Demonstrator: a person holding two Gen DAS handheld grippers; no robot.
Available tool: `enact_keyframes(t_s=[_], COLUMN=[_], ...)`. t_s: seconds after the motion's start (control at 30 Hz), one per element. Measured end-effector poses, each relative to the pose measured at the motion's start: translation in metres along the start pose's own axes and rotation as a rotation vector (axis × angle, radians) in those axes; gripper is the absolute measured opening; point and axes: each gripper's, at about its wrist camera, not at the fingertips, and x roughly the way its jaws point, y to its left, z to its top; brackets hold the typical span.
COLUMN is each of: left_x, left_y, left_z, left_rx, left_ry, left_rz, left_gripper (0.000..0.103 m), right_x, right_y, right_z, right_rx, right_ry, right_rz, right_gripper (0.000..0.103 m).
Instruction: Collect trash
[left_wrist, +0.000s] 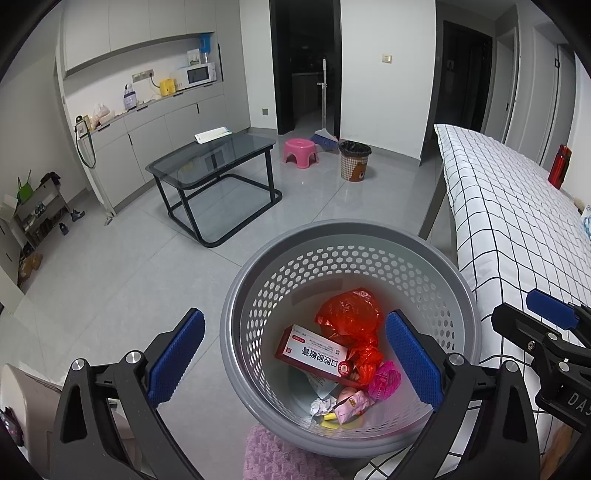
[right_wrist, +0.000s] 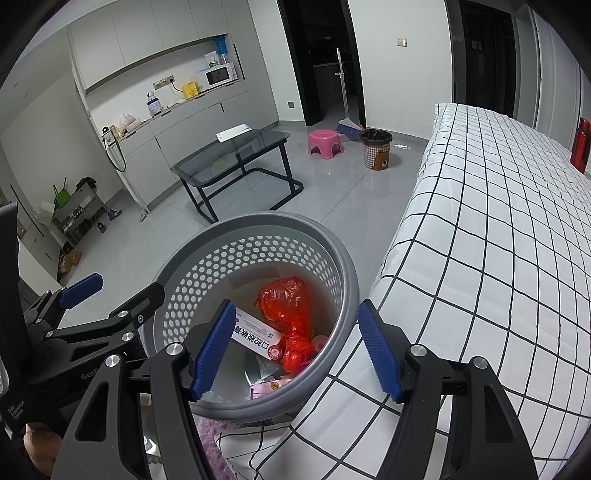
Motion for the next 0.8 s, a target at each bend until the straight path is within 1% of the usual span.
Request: enact_keyframes(t_s=[0.8], left_x=[-0.0026], left_y=[-0.0031], left_z=[-0.0012], left_rx=[0.013], left_ry=[-0.006], left_rz=[0.014], left_gripper=[0.097], right_x=[-0.0032], right_y=[-0.002], right_z=[0.0006], right_rx=[-0.004], right_ry=[-0.007], right_rz=[-0.006], right_gripper=[0.066])
